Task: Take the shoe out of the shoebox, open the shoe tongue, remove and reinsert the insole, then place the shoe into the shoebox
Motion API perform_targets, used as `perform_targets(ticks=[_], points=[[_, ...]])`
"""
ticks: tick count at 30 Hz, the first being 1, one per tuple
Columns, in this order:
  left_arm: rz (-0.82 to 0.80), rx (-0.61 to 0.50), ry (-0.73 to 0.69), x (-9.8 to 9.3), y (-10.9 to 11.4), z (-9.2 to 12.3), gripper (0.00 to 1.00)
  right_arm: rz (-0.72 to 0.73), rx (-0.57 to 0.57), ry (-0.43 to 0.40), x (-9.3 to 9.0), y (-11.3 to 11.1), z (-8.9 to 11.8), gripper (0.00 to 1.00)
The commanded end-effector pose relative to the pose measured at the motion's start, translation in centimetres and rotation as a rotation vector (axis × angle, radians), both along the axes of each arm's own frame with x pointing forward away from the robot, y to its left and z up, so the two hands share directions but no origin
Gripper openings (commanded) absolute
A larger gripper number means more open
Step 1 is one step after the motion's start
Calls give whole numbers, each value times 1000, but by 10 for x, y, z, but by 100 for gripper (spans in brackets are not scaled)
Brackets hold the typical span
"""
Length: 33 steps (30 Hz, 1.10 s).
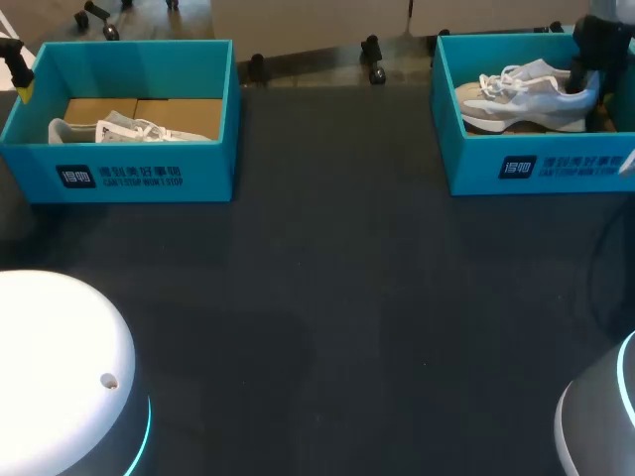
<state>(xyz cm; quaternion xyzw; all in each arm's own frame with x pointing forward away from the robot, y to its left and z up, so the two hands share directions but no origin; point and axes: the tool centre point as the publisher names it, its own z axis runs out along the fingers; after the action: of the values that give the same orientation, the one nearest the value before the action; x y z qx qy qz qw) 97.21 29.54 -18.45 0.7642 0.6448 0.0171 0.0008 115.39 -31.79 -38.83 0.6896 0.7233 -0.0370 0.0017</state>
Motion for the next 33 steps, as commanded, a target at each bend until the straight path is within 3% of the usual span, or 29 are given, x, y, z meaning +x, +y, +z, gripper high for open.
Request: perform_targets(ticks=[1, 3, 4, 16, 33], points=[[-1, 2, -3, -1, 0, 0, 100, -3, 0, 57, 13, 2, -6, 24], [-1, 2, -3, -1, 0, 0, 100, -13, -7, 51, 13, 4, -4, 1], [-1, 2, -3, -1, 0, 0, 100, -19, -10, 50, 13, 4, -3, 0], [-1, 2, -3, -1, 0, 0, 100, -78, -75, 30, 12, 3, 19, 0], [-1, 2, -3, -1, 0, 0, 100, -144, -192, -39, 7, -22, 54, 0]])
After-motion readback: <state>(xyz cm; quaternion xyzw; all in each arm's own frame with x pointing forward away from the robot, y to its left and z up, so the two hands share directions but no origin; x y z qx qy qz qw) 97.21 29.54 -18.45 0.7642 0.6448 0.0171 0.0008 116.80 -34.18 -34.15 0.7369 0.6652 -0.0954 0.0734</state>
